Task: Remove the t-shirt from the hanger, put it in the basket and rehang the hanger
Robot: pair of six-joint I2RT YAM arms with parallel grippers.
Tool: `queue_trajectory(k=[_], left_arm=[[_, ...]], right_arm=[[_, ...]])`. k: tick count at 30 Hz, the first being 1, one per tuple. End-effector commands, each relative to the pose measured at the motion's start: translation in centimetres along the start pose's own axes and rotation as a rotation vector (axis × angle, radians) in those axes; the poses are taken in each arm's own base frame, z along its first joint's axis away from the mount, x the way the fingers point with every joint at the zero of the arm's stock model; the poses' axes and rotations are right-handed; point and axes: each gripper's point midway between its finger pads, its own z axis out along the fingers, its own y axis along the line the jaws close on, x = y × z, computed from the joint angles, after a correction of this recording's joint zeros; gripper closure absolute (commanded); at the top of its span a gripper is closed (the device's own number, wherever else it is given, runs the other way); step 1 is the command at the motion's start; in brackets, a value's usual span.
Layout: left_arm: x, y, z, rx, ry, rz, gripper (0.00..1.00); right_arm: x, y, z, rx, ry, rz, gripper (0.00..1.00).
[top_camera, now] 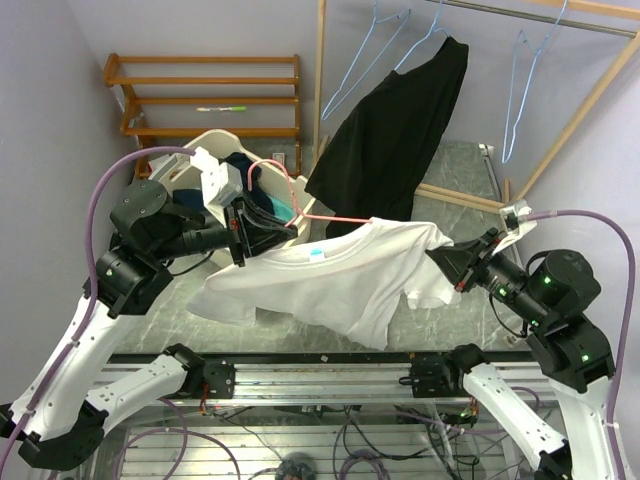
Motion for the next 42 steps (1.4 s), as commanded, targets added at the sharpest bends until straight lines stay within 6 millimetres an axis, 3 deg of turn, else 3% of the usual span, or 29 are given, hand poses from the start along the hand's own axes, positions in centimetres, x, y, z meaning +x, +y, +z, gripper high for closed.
queue_trajectory(k=[1,7,14,18,23,26,29,32,34,37,42], left_arm=[[-0.6,-0.3,-0.7,-0.02,-0.021,0.033,0.93],[0.2,-0.3,-1.2,-0.035,-0.014,0.029,0.93],[1.1,0.1,-2.0,-0.087,-0.009,0.034,0.93],[0.5,-0.2,-2.4,-0.096,-0.035,0.044,0.93],[-0.3,-0.4,-2.7,-0.107,-0.068,0.045,0.93],[-0.2,-0.2,-2.4,-0.103,-0.075,0.035,0.93],[0.3,0.2,-1.6,-0.09,-0.068,0.005,0.93],[1.2,0.8,-0.6,-0.07,-0.057,-0.02,0.93],[2.1,1.3,0.1,-0.059,-0.036,-0.041,0.93],[3.4,1.7,1.1,-0.028,-0.001,-0.065,0.93],[5.3,1.0,2.0,0.078,0.063,-0.09,0.93]], right_arm=[[-2.0,-2.0,-0.3,0.138,-0.069,0.005,1.0],[-3.2,-8.3,-4.1,0.553,-0.178,0.076,1.0],[-3.6,-11.9,-8.8,0.842,-0.275,0.126,1.0],[-2.2,-13.0,-9.5,0.921,-0.229,0.123,1.0],[0.4,-13.3,-8.1,0.893,-0.151,0.118,1.0],[0.0,-11.3,-6.8,0.737,-0.139,0.085,1.0],[-0.7,-7.9,-5.0,0.511,-0.12,0.024,0.97],[-0.8,-3.2,-3.5,0.235,-0.057,-0.046,0.65],[-0.8,-0.6,-3.1,0.085,-0.009,-0.085,0.53],[-1.5,2.3,-3.3,-0.069,0.018,-0.128,0.49],[-3.6,5.5,-3.0,-0.24,-0.018,-0.17,0.47]])
